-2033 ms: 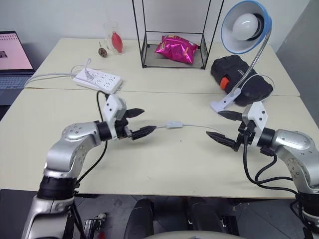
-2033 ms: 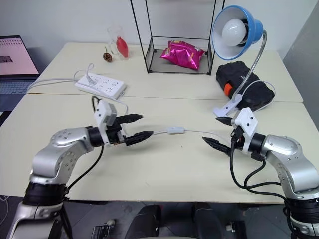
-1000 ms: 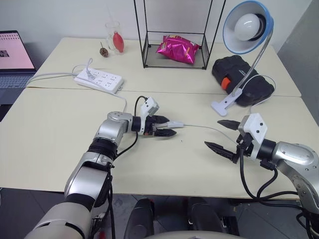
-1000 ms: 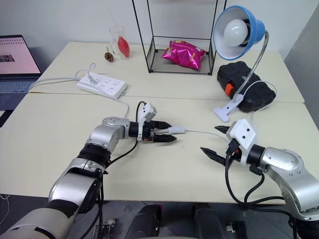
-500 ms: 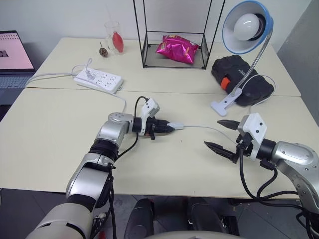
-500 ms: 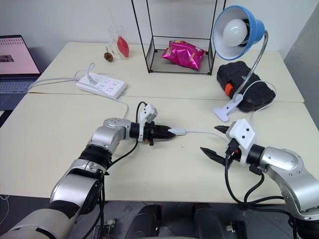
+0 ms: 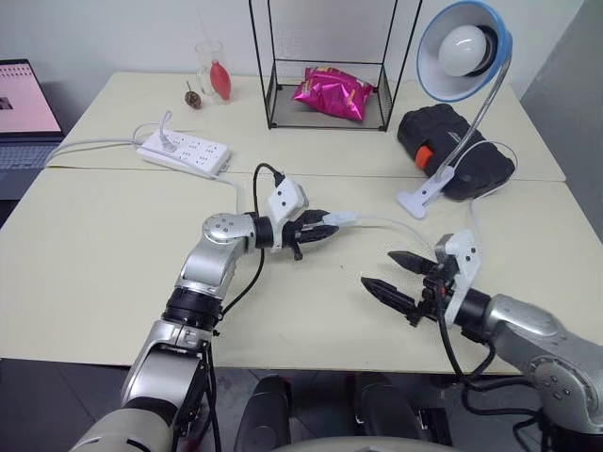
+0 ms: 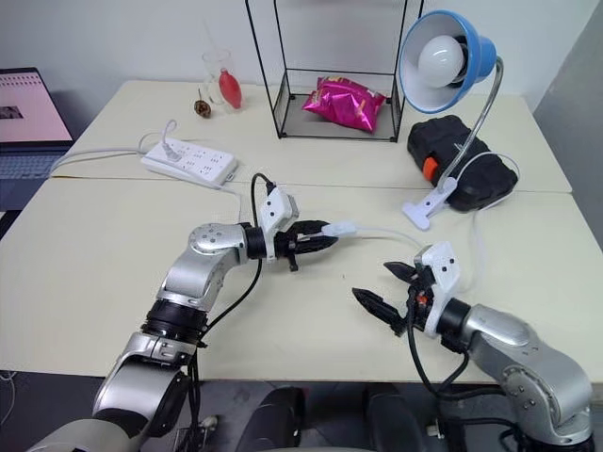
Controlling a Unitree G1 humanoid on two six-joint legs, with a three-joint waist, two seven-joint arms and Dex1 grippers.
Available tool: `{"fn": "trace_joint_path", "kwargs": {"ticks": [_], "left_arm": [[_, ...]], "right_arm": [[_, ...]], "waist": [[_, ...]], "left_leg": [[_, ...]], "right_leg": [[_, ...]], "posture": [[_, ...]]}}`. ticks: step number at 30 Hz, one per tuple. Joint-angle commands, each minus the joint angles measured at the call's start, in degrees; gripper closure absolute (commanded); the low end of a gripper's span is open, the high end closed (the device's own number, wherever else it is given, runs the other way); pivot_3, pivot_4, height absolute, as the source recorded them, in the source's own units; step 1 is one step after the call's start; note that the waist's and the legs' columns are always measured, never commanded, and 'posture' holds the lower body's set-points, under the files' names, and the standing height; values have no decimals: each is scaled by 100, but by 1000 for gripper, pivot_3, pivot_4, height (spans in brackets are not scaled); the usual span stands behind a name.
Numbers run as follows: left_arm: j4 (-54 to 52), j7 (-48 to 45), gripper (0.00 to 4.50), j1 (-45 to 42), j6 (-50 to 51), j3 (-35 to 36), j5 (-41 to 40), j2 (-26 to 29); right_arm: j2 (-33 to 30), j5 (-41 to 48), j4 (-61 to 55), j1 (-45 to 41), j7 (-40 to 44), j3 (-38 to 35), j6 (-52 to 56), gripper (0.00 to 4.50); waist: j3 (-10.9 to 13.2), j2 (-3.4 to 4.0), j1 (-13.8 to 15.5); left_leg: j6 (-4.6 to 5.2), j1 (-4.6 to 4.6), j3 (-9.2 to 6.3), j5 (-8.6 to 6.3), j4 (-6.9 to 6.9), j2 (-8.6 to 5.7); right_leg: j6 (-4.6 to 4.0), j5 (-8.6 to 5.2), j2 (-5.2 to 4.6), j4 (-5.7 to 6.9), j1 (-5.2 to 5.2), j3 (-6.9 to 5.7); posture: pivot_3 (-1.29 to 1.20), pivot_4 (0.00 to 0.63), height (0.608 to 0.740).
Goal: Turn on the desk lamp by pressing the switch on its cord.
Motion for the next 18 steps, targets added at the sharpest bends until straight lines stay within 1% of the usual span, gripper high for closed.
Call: {"fn": "trace_joint_path", "kwargs": {"ticks": [1,2,4,7,9,12,18], "left_arm": [[-614,193,3398,55,208,89,-187,-32],[-716,246,3398,86,280,96,-228,-55],[-861,332,3398,131,386,111,-294,-92],[-993,393,3398,175,482,94,-325,-102],[-1056,436,3398,190,557,87,-371,-108],[-1090,475,3398,189,614,70,-410,-103],[-1170,484,3398,219,685,38,-427,-74]], "right_arm": [[794,188,29,-171,-1031,-48,76,0],[1273,564,241,-273,-1440,-151,116,0],[1946,1192,565,-450,-2018,-371,295,0],[2517,1887,893,-726,-2722,-648,253,0],[2692,2250,1051,-864,-3079,-725,168,0],[2750,2532,1190,-1021,-3407,-746,54,0],[2754,2899,1418,-1224,-3726,-634,-219,0]], "waist": [[-1,0,-1],[-3,-3,-10],[-5,0,-26],[-5,0,-20],[-5,0,-19],[-5,0,-19],[-5,1,-26]], "left_leg": [[0,0,1,0,0,-1],[0,1,1,0,0,-1],[0,4,-1,0,-2,9],[1,2,-2,0,-5,10],[0,-1,2,0,-5,6],[0,-4,4,0,-7,1],[1,-2,3,0,-14,3]], "right_leg": [[2,1,0,0,0,1],[3,1,1,0,0,1],[-1,3,11,1,-1,1],[-4,4,12,2,-3,0],[-7,6,8,-3,-3,3],[-8,6,3,-5,-4,3],[-9,5,5,-5,-6,1]], "posture": [[0,150,740],[0,150,740],[0,150,740],[0,150,740],[0,150,740],[0,150,740],[0,150,740]]}}
